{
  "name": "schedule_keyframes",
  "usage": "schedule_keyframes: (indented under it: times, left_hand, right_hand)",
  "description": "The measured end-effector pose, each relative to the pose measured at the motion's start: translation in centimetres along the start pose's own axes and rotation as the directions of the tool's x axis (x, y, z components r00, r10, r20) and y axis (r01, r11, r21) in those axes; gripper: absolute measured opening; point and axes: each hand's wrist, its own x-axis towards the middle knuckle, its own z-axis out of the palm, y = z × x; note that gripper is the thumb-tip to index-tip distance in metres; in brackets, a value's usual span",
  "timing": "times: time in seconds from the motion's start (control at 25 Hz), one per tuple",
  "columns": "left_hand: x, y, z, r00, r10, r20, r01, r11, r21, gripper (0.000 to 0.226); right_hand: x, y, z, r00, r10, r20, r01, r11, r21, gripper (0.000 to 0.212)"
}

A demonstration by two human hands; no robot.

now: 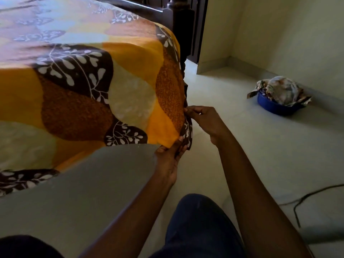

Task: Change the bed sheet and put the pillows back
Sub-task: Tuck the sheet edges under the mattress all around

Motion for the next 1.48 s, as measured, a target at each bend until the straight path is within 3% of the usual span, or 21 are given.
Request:
schedule_keyframes:
  times: [0.04,0.16,0.24,0.32,0.4,0.48,0.52,0.56,0.64,0.72,0.8,0.84,1.08,1.16,1.32,1.4,1.48]
  left_hand:
    - [0.0,-0.1,-0.1,1.0,0.028,-0.004,-0.028,0.999,0.031,0.018]
    - [-0.3,-0.7,0.1,0.997,0.081,0.017,-0.083,0.986,0.146,0.029]
    - [-0.7,-1.2,0.6,0.995,0.089,0.038,-0.095,0.975,0.199,0.03]
    - [-0.9,-0.9,1.2,0.998,0.043,0.05,-0.05,0.987,0.151,0.028]
    - [-0.9,0.1,1.1,0.992,-0.109,0.057,0.101,0.985,0.137,0.027]
    - [-1.3,2.7,1.0,0.92,-0.375,0.111,0.31,0.873,0.376,0.033]
    - [-1.5,4.3,0.9,0.888,-0.446,0.11,0.312,0.762,0.567,0.032]
    - [-1.6,5.9,1.1,0.908,-0.411,0.08,0.258,0.699,0.666,0.029]
    - [-1.5,8.3,1.9,0.992,-0.112,0.059,0.062,0.836,0.545,0.024]
    - [-1.0,9.8,2.1,0.995,0.103,0.007,-0.103,0.982,0.158,0.021]
    - [-0.6,10.2,1.9,0.991,0.137,-0.004,-0.135,0.976,-0.173,0.026]
    - [-0.4,10.0,1.7,0.993,0.114,-0.003,-0.111,0.96,-0.257,0.031]
    - [-0.3,9.0,1.3,0.989,0.119,-0.088,-0.146,0.887,-0.438,0.037]
    - [-0.3,8.6,0.7,0.991,0.13,-0.026,-0.126,0.861,-0.493,0.043]
    - [0.2,8.5,-1.2,0.975,0.145,0.17,-0.021,0.816,-0.578,0.053]
    - [0.5,8.7,-2.0,0.964,0.155,0.216,-0.007,0.826,-0.563,0.059]
    - [0.7,8.8,-2.3,0.95,0.165,0.264,0.007,0.837,-0.547,0.062]
  right_hand:
    - [-0.8,-0.4,0.2,0.996,-0.047,-0.072,0.045,0.999,-0.029,0.03]
    - [-2.9,-1.4,1.6,0.989,-0.105,-0.106,0.1,0.994,-0.052,0.037]
    - [-2.8,-1.6,2.3,0.956,-0.202,-0.213,0.151,0.96,-0.234,0.04]
    - [-1.6,-1.5,2.2,0.908,-0.318,-0.273,0.188,0.891,-0.414,0.037]
    - [0.5,-0.9,1.5,0.922,-0.316,-0.222,0.189,0.872,-0.452,0.036]
    - [2.7,-0.7,0.8,0.952,-0.277,-0.129,0.19,0.868,-0.46,0.034]
    - [3.5,-0.8,0.7,0.96,-0.266,-0.091,0.195,0.863,-0.466,0.033]
    - [4.2,-1.1,0.7,0.963,-0.263,-0.063,0.204,0.86,-0.467,0.032]
    - [5.1,-1.6,1.1,0.967,-0.251,-0.03,0.21,0.863,-0.46,0.031]
    - [5.6,-1.7,1.3,0.97,-0.242,-0.028,0.203,0.868,-0.454,0.031]
    - [5.8,-1.5,1.4,0.966,-0.255,-0.051,0.207,0.872,-0.443,0.03]
    - [5.7,-1.4,1.5,0.961,-0.265,-0.071,0.21,0.876,-0.434,0.03]
    - [5.8,-0.7,2.4,0.917,-0.361,-0.171,0.271,0.877,-0.397,0.028]
    - [5.9,-0.9,2.5,0.922,-0.316,-0.224,0.24,0.92,-0.311,0.028]
    - [5.7,-1.0,3.4,0.955,-0.045,-0.292,0.077,0.992,0.1,0.026]
    - [5.1,-1.2,3.7,0.988,0.059,-0.145,0.003,0.918,0.396,0.026]
    - [4.1,-1.5,3.2,0.993,0.094,0.069,-0.115,0.688,0.716,0.032]
